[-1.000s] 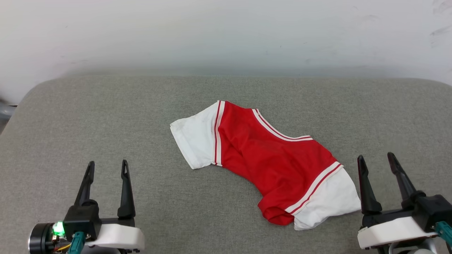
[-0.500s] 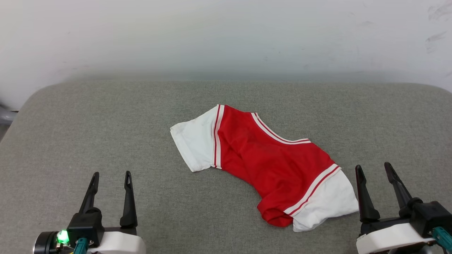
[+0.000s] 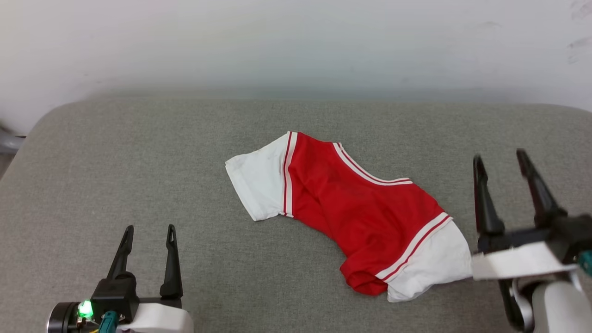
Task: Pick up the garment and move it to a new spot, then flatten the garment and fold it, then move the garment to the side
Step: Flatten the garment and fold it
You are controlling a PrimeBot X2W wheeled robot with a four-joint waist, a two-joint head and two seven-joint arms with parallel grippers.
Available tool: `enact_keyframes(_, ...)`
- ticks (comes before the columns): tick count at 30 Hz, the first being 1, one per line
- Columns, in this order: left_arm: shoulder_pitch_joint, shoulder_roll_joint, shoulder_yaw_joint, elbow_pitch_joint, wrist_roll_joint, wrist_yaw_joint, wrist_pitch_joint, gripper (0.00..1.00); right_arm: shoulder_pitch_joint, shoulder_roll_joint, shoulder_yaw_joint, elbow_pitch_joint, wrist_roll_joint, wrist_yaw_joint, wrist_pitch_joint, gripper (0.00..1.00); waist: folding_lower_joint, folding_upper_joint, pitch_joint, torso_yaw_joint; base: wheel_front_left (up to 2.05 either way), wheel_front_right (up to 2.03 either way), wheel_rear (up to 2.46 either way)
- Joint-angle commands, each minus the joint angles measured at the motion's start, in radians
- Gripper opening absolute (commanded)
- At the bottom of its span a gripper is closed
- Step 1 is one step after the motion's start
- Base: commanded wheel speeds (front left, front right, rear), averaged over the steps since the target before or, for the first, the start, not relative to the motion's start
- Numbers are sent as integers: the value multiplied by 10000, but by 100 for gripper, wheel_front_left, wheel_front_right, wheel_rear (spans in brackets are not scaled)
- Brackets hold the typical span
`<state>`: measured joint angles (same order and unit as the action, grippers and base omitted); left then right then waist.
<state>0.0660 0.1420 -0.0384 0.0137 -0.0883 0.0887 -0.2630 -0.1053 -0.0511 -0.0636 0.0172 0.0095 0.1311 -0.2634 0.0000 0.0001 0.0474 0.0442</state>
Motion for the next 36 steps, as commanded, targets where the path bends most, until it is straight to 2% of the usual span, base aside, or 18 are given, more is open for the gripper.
enact_keyframes(1,-170,-77,45,-6,87,-61,-26,100,-490,-84,61,-104,-111,-7,-21,100,0,-1,133,78,0,0,0)
enact_keyframes(5,-378,-185,109,-9,163,-199,-26,100,-1791,-909,633,460,31,-7,-8,100,0,-1,436,224,0,0,0)
enact_keyframes(9,-534,-301,154,14,228,-351,-26,100,-3254,-1933,1666,1297,803,-8,1199,100,0,-1,735,391,0,0,0)
enact_keyframes(12,-705,-404,193,-7,251,-437,-26,100,-4163,-2736,2566,1758,1870,-8,2668,100,0,-1,1016,524,0,0,0)
enact_keyframes(17,-1008,-528,179,1,307,-557,-26,100,-5259,-4177,4623,2336,3662,-8,5894,100,0,-1,1504,794,0,0,0)
enact_keyframes(23,-1354,-714,131,17,291,-686,-26,100,-6067,-5467,6528,2548,5382,-8,8865,100,0,-1,2113,1168,0,0,0)
enact_keyframes(29,-1660,-815,71,46,249,-722,-26,100,-6791,-5924,7754,3099,5836,-8,10157,100,0,-1,2689,1500,0,0,0)
enact_keyframes(36,-1912,-885,6,160,155,-782,-26,100,-6530,-5767,9106,4475,6188,-2,10736,100,0,-1,3039,1784,0,0,0)
